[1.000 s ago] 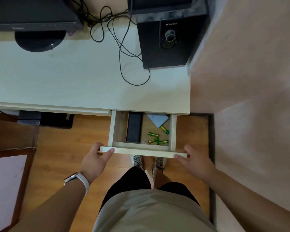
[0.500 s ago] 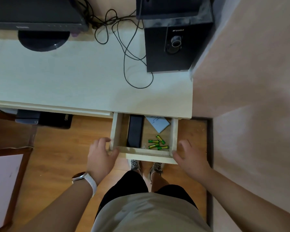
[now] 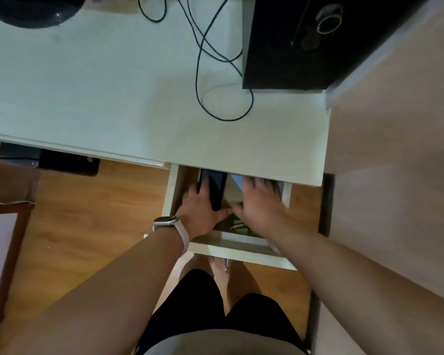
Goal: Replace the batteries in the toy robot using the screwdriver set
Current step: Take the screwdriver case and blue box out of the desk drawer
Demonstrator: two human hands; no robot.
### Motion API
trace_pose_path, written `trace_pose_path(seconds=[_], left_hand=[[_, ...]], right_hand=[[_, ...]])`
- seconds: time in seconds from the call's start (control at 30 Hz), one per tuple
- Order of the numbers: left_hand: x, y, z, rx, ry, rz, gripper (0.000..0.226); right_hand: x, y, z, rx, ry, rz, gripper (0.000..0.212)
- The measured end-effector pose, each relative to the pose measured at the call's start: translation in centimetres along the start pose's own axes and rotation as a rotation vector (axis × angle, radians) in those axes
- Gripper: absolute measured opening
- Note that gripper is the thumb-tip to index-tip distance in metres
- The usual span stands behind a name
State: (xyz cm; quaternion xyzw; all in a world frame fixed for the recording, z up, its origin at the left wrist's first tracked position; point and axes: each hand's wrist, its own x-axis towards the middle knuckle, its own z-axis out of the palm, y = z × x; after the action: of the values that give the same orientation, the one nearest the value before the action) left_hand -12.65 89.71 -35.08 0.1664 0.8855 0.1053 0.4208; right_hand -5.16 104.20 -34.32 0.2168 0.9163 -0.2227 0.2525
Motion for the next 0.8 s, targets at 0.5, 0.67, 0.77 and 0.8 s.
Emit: trace_pose_path(seconds=[0.5,0.67,0.77,0.8], left_hand=[[2.8,-0.1,-0.3,-0.181,0.118,-0.173,0.057],[1.4,0.0,-0.6,-0.405,0.142,-0.176,0.032],[0.0,0.1,-1.2,-0.568,0.137,-0.198,0.031],[-0.7,0.2,-1.5,-0.596,0.13,-0.195,0.028]], right_hand=[[2.8,0.4,1.3,0.158,0.037,0.149,0.06],[0.9,0.1,0.4,0.311,0.011,0.141,0.084],[-0.6,0.2,-0.3,0.395,0.02,0.136,0.069],[-1.2,0.3,-0.5,0.426,0.01,0.142,0.064]])
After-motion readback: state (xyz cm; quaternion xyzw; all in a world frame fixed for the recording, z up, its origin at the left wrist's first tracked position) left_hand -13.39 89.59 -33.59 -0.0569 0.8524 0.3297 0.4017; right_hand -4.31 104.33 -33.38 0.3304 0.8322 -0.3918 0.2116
